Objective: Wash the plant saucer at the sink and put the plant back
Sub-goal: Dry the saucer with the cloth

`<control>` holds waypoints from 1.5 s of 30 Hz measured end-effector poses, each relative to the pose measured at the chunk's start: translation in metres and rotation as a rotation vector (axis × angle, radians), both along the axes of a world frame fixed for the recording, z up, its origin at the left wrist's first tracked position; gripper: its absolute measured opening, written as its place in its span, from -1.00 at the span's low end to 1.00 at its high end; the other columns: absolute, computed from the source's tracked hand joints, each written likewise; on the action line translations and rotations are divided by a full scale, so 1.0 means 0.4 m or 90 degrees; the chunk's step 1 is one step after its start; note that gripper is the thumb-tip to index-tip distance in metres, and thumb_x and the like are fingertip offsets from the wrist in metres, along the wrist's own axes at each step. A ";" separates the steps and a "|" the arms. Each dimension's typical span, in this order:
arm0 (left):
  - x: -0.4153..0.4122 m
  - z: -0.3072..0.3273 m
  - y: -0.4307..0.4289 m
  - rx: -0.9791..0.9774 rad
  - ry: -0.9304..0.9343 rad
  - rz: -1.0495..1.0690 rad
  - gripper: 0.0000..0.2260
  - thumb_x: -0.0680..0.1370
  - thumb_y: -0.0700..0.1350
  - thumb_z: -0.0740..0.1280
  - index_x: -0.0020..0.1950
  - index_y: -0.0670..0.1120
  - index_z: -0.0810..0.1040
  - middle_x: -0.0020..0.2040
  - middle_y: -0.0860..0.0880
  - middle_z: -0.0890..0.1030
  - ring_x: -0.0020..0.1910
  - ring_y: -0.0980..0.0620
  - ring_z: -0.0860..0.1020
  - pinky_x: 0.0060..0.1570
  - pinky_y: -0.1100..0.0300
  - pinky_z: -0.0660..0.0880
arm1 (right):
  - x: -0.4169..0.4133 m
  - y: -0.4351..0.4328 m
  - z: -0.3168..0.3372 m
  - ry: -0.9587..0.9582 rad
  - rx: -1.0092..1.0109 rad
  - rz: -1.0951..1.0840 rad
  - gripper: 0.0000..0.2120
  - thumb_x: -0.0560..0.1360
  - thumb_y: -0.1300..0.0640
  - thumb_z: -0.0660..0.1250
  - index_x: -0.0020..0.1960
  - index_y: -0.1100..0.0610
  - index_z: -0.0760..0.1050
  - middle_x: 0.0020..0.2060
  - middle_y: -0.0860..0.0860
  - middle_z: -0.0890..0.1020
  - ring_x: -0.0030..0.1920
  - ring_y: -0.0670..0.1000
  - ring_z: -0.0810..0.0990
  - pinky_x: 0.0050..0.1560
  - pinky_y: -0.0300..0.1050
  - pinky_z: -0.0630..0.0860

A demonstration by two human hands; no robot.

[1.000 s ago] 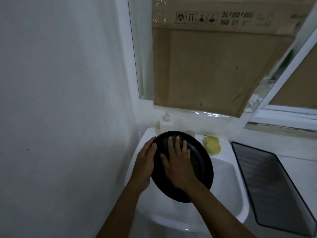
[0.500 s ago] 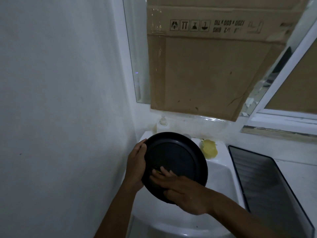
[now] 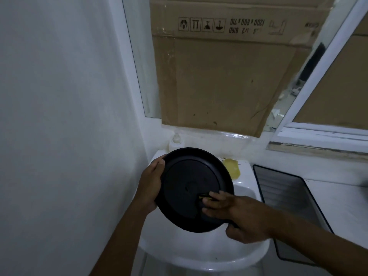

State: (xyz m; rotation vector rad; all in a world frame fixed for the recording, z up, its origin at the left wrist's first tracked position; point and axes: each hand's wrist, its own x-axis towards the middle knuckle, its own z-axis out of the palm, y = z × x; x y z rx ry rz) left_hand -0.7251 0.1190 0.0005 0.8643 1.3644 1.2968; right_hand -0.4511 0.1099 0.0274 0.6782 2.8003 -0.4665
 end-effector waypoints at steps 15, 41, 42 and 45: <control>0.021 0.037 0.015 0.037 -0.007 -0.075 -0.75 0.68 -0.03 0.18 0.27 0.12 0.58 0.20 0.06 0.64 0.18 0.03 0.61 0.14 0.05 0.55 | -0.081 0.160 0.005 0.057 0.175 -0.160 -0.37 0.63 0.08 0.11 0.60 0.13 -0.09 0.59 0.12 -0.06 0.57 0.16 -0.18 0.47 -0.03 -0.34; 0.055 0.024 0.007 0.050 0.001 -0.019 -0.76 0.66 0.05 0.17 0.18 0.32 0.57 0.18 0.16 0.64 0.17 0.09 0.60 0.14 0.05 0.56 | -0.187 0.078 -0.012 0.201 0.034 -0.464 -0.41 0.62 0.19 0.07 0.60 0.10 -0.06 0.59 0.06 -0.07 0.57 0.15 -0.14 0.56 0.07 -0.06; 0.061 0.023 0.006 0.048 0.000 -0.011 -0.76 0.66 0.05 0.18 0.16 0.34 0.58 0.19 0.16 0.63 0.18 0.09 0.60 0.16 0.04 0.55 | -0.212 0.072 -0.013 0.207 0.036 -0.468 -0.41 0.62 0.20 0.07 0.60 0.11 -0.06 0.59 0.07 -0.08 0.57 0.18 -0.15 0.55 0.11 -0.08; 0.056 0.022 0.000 0.034 -0.016 -0.001 -0.75 0.66 0.03 0.20 0.11 0.35 0.60 0.19 0.15 0.64 0.20 0.09 0.59 0.20 0.05 0.52 | -0.245 0.032 -0.014 0.229 -0.007 -0.330 -0.41 0.61 0.22 0.07 0.59 0.07 -0.03 0.59 0.01 -0.08 0.57 0.12 -0.20 0.53 0.09 -0.17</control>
